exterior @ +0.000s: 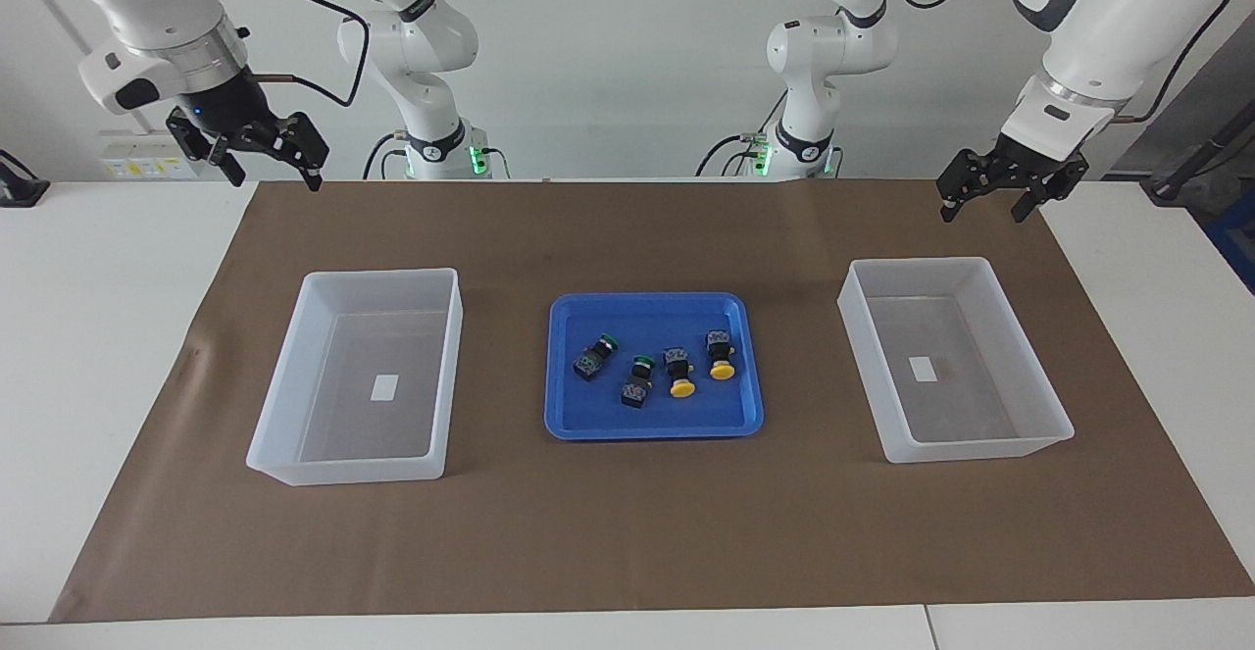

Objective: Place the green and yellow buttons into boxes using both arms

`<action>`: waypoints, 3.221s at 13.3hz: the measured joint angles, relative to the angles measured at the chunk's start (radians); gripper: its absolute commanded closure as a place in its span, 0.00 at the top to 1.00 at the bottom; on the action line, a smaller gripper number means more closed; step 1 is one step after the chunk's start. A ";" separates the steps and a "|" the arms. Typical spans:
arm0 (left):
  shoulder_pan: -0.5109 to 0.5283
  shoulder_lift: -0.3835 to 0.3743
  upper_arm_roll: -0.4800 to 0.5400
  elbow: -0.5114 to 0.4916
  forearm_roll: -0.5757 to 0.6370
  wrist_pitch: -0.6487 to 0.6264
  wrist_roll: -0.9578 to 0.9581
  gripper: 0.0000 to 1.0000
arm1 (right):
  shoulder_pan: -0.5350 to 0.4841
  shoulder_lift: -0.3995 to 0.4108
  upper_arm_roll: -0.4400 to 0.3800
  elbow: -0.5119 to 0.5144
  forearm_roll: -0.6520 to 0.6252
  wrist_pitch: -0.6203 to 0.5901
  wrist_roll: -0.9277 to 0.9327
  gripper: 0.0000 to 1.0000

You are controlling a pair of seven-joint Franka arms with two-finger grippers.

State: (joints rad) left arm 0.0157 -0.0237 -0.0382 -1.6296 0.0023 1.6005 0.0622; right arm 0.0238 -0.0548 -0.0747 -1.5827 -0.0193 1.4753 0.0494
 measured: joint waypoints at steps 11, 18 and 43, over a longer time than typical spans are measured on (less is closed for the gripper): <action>0.001 0.000 0.000 0.000 0.000 0.000 -0.003 1.00 | 0.000 0.000 0.000 -0.002 0.000 0.013 0.001 1.00; 0.001 0.000 -0.001 0.000 0.000 -0.003 -0.003 1.00 | 0.033 0.001 0.000 -0.024 0.001 0.089 0.051 1.00; -0.338 0.007 -0.027 -0.384 -0.001 0.530 -0.294 1.00 | 0.546 0.513 0.007 -0.136 0.003 0.768 1.142 1.00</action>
State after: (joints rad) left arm -0.3219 -0.0164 -0.0647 -2.0135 0.0015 2.1309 -0.2315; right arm 0.5695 0.4585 -0.0676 -1.7189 -0.0163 2.2431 1.1918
